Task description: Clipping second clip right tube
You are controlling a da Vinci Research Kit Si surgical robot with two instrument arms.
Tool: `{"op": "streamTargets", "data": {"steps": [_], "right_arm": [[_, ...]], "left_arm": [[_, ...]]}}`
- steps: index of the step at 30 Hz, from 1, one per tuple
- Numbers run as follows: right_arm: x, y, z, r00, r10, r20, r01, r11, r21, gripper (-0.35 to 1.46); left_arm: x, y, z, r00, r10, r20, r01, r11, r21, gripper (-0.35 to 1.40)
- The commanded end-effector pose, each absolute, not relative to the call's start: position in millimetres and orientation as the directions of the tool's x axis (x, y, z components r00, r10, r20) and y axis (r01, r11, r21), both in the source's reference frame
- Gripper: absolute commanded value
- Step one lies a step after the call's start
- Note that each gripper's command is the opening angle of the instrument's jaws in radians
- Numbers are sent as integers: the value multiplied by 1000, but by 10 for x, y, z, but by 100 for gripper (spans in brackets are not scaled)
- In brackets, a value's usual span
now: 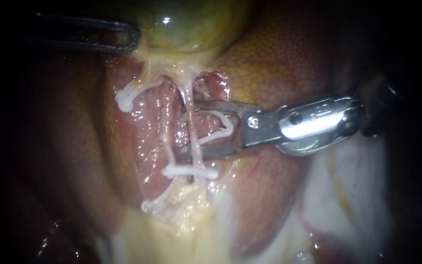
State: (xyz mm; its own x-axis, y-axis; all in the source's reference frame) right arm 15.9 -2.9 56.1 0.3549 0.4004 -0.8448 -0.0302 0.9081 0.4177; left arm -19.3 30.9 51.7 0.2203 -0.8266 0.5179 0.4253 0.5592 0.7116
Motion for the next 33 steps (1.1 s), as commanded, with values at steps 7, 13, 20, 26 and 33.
{"op": "streamTargets", "data": {"steps": [7,13,20,26,33], "right_arm": [[147,-23,550,338,458,-822,-37,879,475,48],[138,-20,545,302,561,-771,-32,814,580,48],[134,-21,546,276,671,-688,-37,723,690,48],[133,-23,547,264,741,-618,-23,645,764,47],[139,-28,552,240,784,-573,-19,594,805,47]], "left_arm": [[-193,309,516,220,-827,518,425,559,712,-35],[-193,309,516,220,-827,518,425,559,712,-35],[-193,309,516,220,-827,518,425,559,712,-35],[-193,309,517,220,-827,518,425,559,712,-35],[-194,309,517,220,-826,518,425,559,711,-35]]}}
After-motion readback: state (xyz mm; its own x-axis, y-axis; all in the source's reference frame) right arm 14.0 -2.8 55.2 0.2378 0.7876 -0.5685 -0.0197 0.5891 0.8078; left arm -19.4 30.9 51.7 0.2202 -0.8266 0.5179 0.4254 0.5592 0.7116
